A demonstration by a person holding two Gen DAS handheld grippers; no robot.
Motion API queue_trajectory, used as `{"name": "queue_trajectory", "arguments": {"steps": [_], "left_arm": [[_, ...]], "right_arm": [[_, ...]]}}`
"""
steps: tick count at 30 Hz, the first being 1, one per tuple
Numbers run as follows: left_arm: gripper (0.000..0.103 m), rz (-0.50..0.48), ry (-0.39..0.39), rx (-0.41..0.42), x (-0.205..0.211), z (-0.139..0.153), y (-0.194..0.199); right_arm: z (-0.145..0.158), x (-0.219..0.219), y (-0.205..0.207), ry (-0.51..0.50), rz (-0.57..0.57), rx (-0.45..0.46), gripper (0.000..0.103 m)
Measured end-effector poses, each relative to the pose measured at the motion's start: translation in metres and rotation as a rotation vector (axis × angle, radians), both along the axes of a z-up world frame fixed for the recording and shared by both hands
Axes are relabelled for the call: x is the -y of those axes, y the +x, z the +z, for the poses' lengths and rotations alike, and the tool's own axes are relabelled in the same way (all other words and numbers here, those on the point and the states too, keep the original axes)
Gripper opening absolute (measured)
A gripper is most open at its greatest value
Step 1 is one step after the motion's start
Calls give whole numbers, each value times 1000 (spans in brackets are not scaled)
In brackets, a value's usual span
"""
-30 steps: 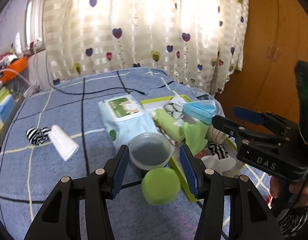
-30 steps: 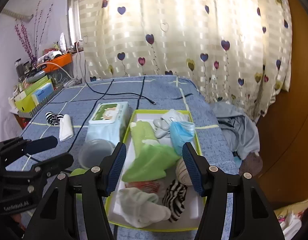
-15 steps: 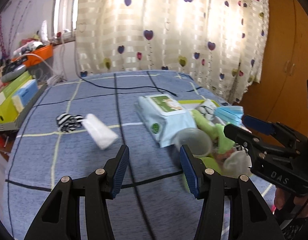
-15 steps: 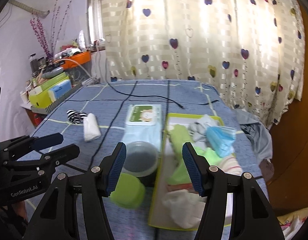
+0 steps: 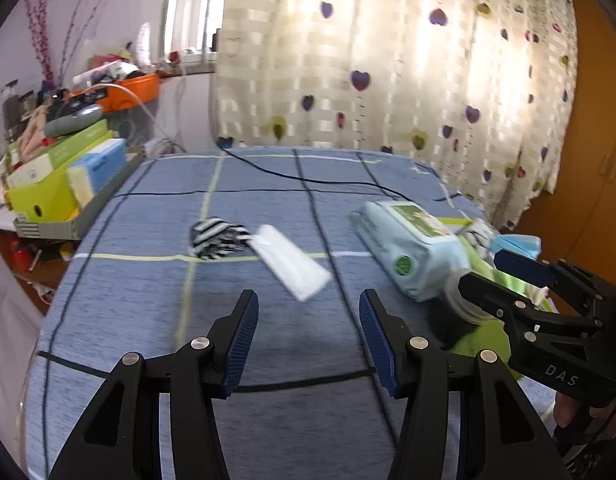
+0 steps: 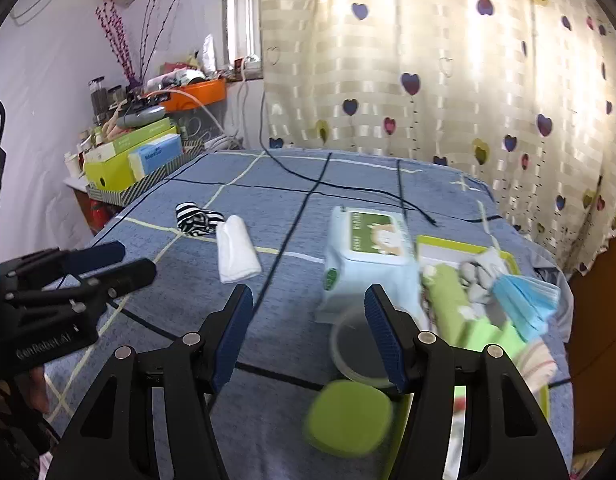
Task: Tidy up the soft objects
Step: 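Move both open tools back toward the striped sock and white towel, then grasp the striped sock with the left tool while the right tool grasps the white towel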
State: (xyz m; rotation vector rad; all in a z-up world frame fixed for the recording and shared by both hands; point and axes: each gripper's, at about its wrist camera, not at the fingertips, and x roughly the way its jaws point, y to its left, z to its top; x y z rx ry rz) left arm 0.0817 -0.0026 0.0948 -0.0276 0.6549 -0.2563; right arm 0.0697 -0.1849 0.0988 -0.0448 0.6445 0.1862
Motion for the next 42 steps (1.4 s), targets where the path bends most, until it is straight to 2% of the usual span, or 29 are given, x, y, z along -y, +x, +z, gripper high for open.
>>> {"name": "queue_trajectory", "arguments": {"steps": [3,6,14,19,24,30,34,37,42], "left_arm": [[52,28,15,9,-17,0,8],[52,51,-14,-2,-35,-4,17],[52,93,-21,-42,-64,-19,38],[53,84,-2,-91,-69,-33,53],[53,93,-46,-123,-77,-44,72],[53,84,-60,-113,-80,-45,99],[53,57,-22,-109,-76,-47,119],[53,45,-21,-119,-75,-51,134],[53,35,-34,-130,-75,-58,149]], "right_arm": [[-5,-15,12,-1,22,-16,59],[-11,-30,23,-10,38,-30,59],[-28,-54,53,-28,53,-81,59],[-38,-69,70,-50,74,-111,59],[-48,-81,93,-53,83,-148,59],[-68,-91,124,-76,87,-210,59],[-73,-93,138,-48,84,-225,60],[-76,-98,145,-61,97,-232,66],[-82,-99,154,-72,87,-239,67]]}}
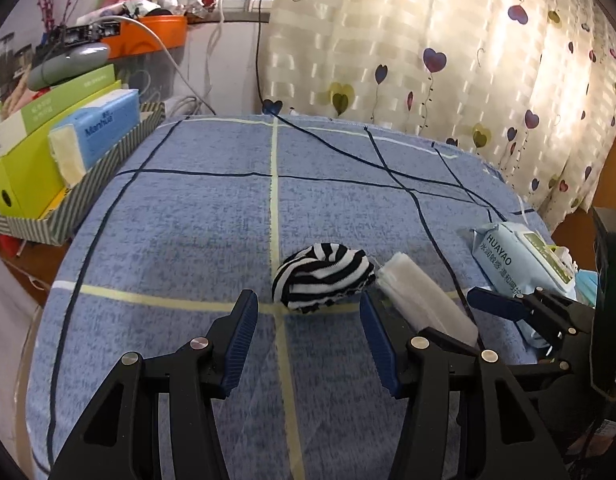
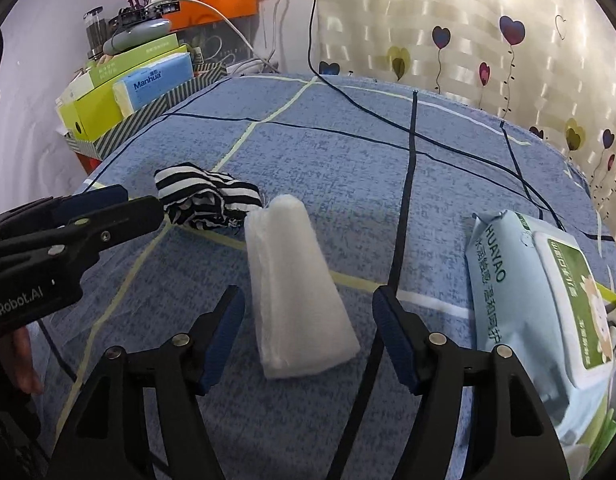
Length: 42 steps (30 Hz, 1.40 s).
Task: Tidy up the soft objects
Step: 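Grasp the striped sock with the left tool while the right tool grasps the white towel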
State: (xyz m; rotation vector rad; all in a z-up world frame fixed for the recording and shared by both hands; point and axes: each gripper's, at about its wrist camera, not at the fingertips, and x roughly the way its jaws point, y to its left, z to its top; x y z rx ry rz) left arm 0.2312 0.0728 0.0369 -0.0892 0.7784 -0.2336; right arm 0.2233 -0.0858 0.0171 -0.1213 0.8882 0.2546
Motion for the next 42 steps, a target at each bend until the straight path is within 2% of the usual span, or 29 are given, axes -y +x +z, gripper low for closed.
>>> {"name": "queue_trajectory", "arguments": {"steps": [8,12,19,24,28,32,42], "left_arm": [[53,-17,32,-34,11,-15,21],[53,-17,83,-24,16,-17,24],[52,-10,104,-51,19,-25,32],[30,-9,95,-67,18,-28,35],[20,-11,97,-56,19,-26,35],[14,-6,94,-45,18,-25,33],[12,30,107,23,15,-10,19]], "right_arm": [[-10,-4,9,-24,5,-11,68],[-12,-1,12,9,-12,-30,67],[-12,-2,11,5,-23,-25,67],[-11,-1,9,11,-26,-16,66],[-10,-3,7,14,-11,-11,59],[-10,-3,6,18,-8,-9,54],[-8,-3,2,29,-11,5,40]]}}
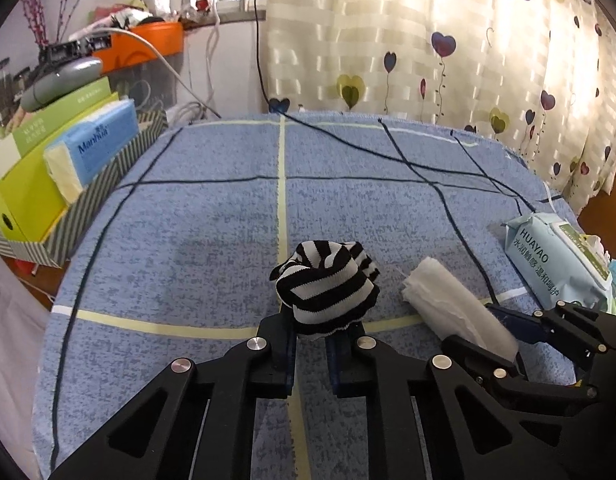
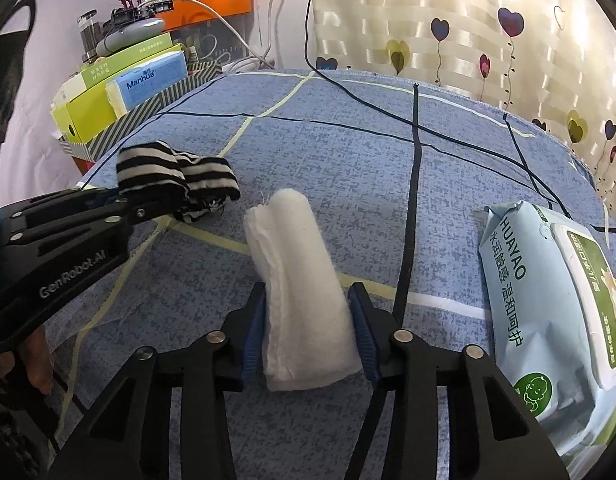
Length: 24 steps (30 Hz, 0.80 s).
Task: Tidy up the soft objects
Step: 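Grasp the striped sock with the left tool while the right tool grasps the white towel, then carry the striped sock with the left tool while the right tool carries the towel to the box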
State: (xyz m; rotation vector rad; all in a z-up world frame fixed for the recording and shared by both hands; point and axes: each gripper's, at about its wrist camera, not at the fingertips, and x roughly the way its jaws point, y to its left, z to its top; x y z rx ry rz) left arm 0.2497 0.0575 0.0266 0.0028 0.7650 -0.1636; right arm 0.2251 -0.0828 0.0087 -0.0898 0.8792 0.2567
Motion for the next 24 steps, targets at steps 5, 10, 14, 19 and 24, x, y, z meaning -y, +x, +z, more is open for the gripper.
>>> {"name": "queue_trajectory", "arguments": {"steps": [5,10,14,19,24], "left_arm": [[12,12,24,42,2,12,-11],[12,15,39,74,4,21,-22],[12,27,40,96,5,28,-32],[12,37,43,122,6,38,-45],[12,42,48,158,9,51,-59]], "right_arm": [[4,1,-3,7,-5,11,36],[10,1,-9,15,-9,23,35],[17,3,-16,29,-13,39,35],[28,7,-24,45,-16,60,35],[41,10,-36,62,-19,87,35]]}}
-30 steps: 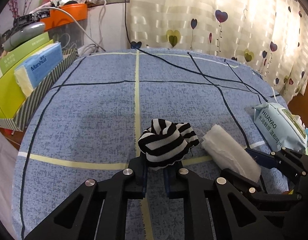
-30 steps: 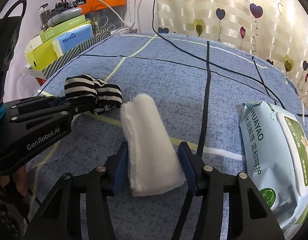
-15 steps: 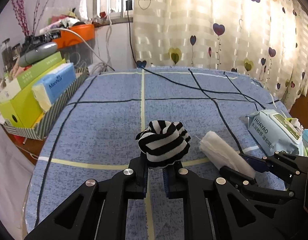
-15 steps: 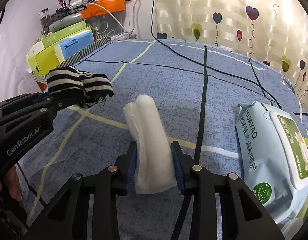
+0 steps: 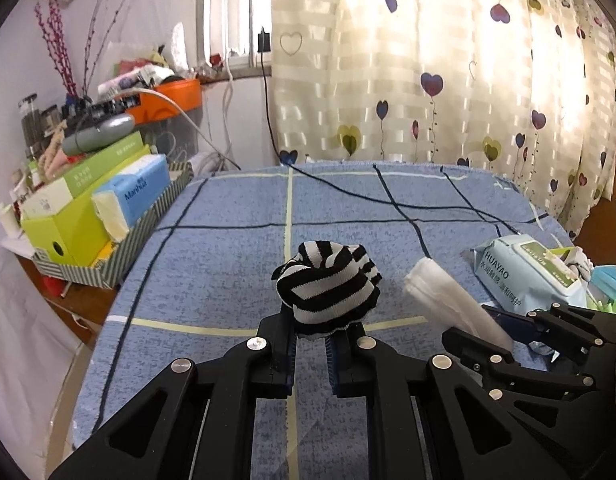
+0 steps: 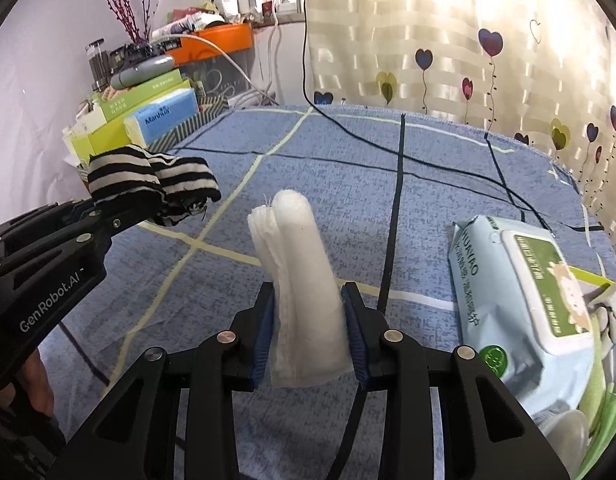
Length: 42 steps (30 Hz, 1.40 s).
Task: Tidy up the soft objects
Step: 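Carry the striped sock with the left tool while the right tool carries the towel to the box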
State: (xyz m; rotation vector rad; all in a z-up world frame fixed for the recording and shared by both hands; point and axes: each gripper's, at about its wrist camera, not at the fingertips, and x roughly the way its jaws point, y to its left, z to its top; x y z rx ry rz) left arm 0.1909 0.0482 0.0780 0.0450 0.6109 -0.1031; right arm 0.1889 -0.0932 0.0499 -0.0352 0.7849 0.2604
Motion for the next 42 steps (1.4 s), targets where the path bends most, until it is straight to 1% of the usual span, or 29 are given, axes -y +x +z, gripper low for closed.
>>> {"name": "queue_trajectory", "arguments": {"steps": [8,16,19,22,33,39,42], "left_arm": [[12,-28,-22,31,12,21,-25],[12,-72,-34,45,33,33,-48],[12,-87,-16,55,46,37,-56],[12,-121,-34,52,60,40,-65],[12,-234,-44,51,123,48,-92],[12,-330,-62,25,161,48,-102],[12,-362,-78,5,177,45,-105]], "right_arm": [[22,17,-24,19,-29,39,35],[35,47,-51,30,-75,57,35],[43,59,-63,26,-93,70,35],[49,73,-74,20,-118,83,35],[63,137,-114,3,-235,116,35],[66,172,-133,-16,-303,118,35],[66,188,-141,-25,-333,115,35]]}}
